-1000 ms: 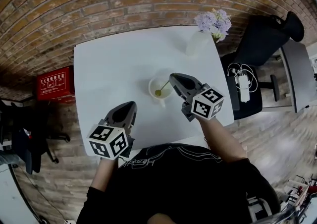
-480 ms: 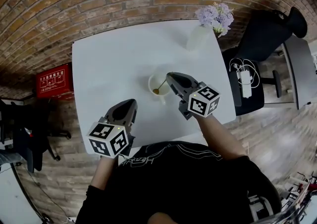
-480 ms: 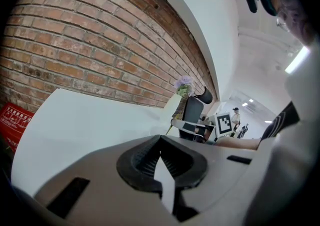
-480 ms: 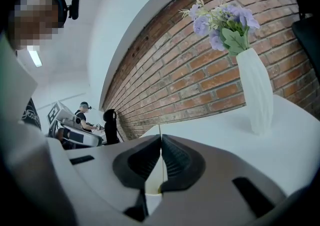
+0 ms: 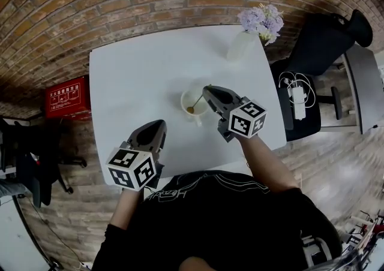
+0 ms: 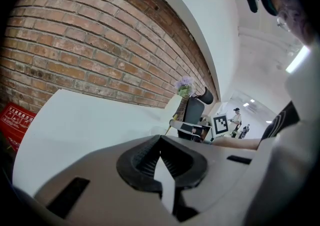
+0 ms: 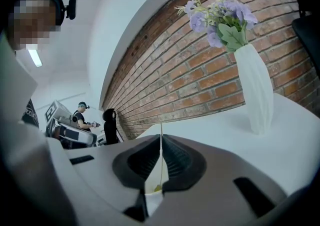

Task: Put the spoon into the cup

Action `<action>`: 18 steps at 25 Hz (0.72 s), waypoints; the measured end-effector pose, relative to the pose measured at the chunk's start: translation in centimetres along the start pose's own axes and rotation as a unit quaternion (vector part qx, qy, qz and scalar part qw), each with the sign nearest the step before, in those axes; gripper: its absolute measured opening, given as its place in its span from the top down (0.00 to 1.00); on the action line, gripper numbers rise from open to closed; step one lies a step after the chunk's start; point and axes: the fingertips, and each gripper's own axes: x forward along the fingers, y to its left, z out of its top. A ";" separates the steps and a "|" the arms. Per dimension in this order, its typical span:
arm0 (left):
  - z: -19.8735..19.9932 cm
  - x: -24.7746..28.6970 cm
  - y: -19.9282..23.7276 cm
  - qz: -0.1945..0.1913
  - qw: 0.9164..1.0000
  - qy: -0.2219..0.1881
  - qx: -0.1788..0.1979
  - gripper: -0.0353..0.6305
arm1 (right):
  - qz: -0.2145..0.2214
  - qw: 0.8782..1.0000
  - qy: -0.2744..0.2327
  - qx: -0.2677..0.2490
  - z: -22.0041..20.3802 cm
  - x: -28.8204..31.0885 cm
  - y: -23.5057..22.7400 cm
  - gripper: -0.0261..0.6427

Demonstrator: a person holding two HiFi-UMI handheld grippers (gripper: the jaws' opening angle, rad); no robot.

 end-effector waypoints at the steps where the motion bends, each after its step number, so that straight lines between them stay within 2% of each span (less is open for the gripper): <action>1: 0.0 0.0 0.0 0.001 1.000 -0.001 0.000 0.94 | -0.003 1.000 0.001 0.003 -0.1 0.0 -0.4 0.96; 9: -0.1 -0.7 0.7 0.014 1.000 -0.003 -0.002 0.94 | -0.014 1.000 0.002 0.020 -0.8 0.4 -1.7 0.95; 18: 0.1 -1.2 0.5 0.011 1.000 -0.008 0.002 0.94 | -0.030 0.999 0.013 0.036 -1.4 0.1 -2.2 0.75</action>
